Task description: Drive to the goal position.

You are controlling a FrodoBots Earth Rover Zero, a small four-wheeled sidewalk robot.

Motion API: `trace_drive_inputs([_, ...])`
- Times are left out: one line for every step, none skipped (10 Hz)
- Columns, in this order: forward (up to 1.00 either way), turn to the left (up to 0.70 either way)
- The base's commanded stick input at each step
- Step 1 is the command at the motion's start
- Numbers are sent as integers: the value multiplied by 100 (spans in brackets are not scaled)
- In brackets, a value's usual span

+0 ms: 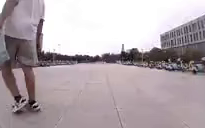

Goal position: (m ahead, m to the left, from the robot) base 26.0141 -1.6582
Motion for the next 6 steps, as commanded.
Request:
trace_drive_inputs([44, 0])
trace_drive_inputs([44, 0])
trace_drive_inputs([44, 0])
trace_drive_inputs([44, 0])
trace_drive_inputs([44, 0])
trace_drive_inputs([44, 0])
